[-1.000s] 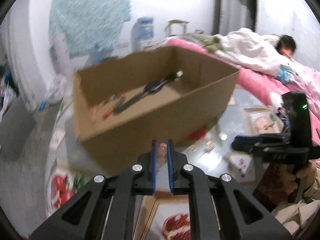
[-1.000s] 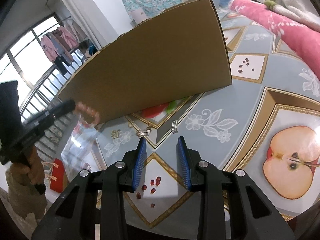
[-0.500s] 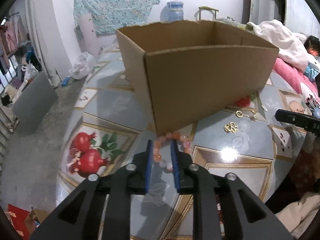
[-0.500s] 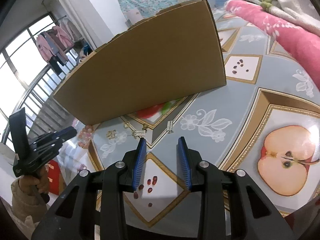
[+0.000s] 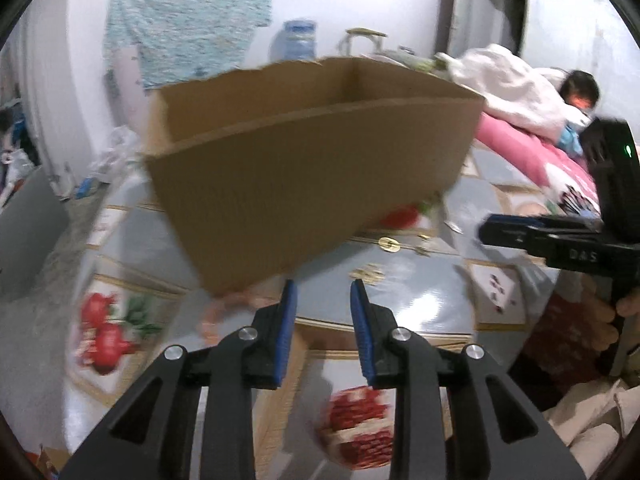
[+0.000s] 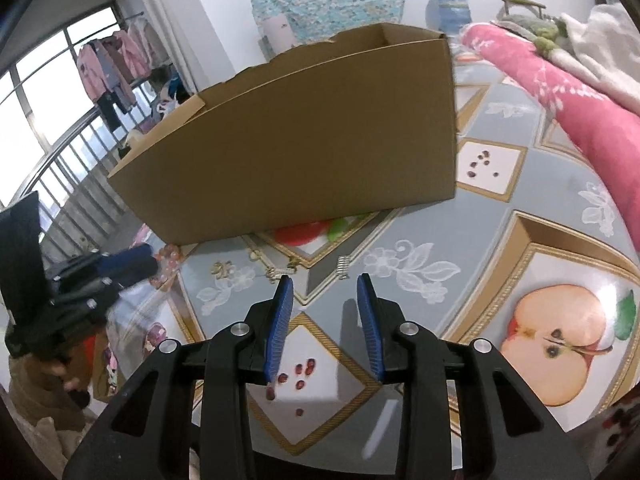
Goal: Organize jewelry
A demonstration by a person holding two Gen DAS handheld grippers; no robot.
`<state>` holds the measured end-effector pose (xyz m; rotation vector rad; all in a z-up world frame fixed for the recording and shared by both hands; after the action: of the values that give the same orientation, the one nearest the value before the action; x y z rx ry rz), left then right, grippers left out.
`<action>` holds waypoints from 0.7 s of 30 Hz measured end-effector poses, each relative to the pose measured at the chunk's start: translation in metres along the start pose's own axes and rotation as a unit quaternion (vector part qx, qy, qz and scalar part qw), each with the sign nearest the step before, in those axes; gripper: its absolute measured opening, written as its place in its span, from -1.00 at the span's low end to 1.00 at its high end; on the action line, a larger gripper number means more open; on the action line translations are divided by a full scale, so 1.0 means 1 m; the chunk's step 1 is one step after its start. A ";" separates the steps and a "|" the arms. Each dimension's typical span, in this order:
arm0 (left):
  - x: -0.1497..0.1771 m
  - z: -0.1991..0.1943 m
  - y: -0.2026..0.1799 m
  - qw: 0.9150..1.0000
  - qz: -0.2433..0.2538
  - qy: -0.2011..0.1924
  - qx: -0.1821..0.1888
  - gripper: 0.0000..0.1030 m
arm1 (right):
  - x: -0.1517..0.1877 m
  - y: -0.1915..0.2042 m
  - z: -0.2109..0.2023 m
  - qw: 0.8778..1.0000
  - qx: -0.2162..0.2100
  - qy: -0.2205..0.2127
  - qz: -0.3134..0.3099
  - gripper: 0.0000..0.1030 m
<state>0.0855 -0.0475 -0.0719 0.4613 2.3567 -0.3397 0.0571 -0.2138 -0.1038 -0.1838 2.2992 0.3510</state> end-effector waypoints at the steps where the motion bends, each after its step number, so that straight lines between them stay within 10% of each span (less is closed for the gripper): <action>1: 0.001 0.003 -0.003 1.000 0.002 0.003 0.002 -0.48 | 0.000 0.001 0.001 1.000 -0.001 0.003 -0.007 -0.43; 21: 0.005 0.040 -0.070 0.994 0.091 0.011 0.064 -0.48 | -0.017 0.001 0.028 0.990 0.087 0.045 -0.097 -0.62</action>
<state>0.0767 -0.1245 -0.0958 0.7388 2.3002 -0.4041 0.0876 -0.2042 -0.1098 -0.3389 2.3616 0.0434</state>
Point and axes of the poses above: each gripper's, at about its wrist camera, not at the fingertips, and z roughly the way its jaws point, y to its left, x to its underside, the point moved 3 cm from there along z, roughly the way its jaws point, and after that the axes turned 8 degrees about -z, right-handed, at the moved point
